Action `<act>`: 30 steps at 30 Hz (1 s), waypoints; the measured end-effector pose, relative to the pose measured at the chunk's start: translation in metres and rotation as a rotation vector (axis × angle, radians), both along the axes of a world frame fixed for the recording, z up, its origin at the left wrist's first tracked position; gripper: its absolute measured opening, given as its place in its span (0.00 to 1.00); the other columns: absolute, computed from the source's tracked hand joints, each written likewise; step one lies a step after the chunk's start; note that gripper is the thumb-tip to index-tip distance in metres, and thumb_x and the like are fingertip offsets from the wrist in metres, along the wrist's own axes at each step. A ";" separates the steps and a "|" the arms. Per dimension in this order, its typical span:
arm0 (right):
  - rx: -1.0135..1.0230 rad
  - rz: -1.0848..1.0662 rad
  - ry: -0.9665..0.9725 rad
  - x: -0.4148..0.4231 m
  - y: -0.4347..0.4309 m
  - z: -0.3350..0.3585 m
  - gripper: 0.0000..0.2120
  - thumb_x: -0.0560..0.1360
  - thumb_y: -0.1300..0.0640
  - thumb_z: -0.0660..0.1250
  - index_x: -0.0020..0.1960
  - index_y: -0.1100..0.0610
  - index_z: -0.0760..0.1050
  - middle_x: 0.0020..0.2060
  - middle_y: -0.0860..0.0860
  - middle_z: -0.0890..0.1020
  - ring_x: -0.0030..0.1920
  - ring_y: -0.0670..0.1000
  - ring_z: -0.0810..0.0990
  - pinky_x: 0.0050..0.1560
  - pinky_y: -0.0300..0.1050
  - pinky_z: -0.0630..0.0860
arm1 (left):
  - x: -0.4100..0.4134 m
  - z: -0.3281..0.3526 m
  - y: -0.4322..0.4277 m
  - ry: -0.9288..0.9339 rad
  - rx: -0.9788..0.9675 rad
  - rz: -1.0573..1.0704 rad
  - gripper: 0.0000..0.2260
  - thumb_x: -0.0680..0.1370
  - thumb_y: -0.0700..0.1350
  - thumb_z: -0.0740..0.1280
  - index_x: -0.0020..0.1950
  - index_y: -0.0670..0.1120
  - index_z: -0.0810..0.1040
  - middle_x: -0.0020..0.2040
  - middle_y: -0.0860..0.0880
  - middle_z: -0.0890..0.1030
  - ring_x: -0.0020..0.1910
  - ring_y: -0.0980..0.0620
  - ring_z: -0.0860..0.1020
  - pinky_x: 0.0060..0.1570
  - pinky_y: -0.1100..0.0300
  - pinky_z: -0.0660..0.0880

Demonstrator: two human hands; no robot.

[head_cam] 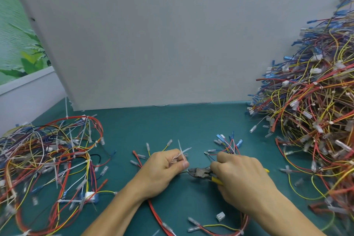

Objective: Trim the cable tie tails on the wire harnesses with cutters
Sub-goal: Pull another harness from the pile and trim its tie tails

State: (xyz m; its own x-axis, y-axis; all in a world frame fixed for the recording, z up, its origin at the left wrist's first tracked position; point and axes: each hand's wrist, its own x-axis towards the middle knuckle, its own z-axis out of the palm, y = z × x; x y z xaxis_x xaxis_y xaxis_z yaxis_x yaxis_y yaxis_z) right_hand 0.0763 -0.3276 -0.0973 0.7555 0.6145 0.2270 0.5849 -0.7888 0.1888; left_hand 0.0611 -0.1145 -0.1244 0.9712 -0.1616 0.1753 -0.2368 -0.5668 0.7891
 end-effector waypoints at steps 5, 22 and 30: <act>0.022 0.029 -0.042 0.001 -0.001 -0.005 0.18 0.43 0.58 0.80 0.24 0.52 0.71 0.23 0.47 0.71 0.21 0.52 0.72 0.22 0.39 0.53 | 0.000 0.001 -0.001 0.012 -0.016 -0.003 0.10 0.75 0.51 0.64 0.38 0.46 0.74 0.29 0.55 0.67 0.30 0.56 0.63 0.33 0.62 0.62; 0.141 -0.073 0.200 0.006 -0.001 -0.005 0.05 0.77 0.49 0.58 0.46 0.49 0.64 0.50 0.47 0.74 0.50 0.58 0.76 0.38 0.47 0.62 | 0.000 -0.002 -0.001 0.019 -0.108 0.050 0.09 0.75 0.51 0.62 0.39 0.49 0.73 0.30 0.52 0.71 0.34 0.52 0.73 0.39 0.65 0.71; 0.235 -0.360 0.340 0.020 -0.027 0.008 0.17 0.74 0.38 0.62 0.44 0.50 0.60 0.43 0.49 0.66 0.53 0.58 0.76 0.42 0.48 0.66 | -0.003 0.013 -0.001 -0.126 -0.144 0.068 0.13 0.76 0.51 0.56 0.38 0.47 0.74 0.38 0.51 0.78 0.42 0.54 0.76 0.48 0.62 0.72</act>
State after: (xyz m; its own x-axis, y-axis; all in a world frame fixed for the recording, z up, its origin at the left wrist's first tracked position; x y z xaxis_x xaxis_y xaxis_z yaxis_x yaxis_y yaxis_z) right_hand 0.0963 -0.3546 -0.0893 0.9634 0.2659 0.0333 0.2677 -0.9486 -0.1688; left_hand 0.0579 -0.1159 -0.1117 0.9481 -0.0606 0.3123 -0.3033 -0.4679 0.8301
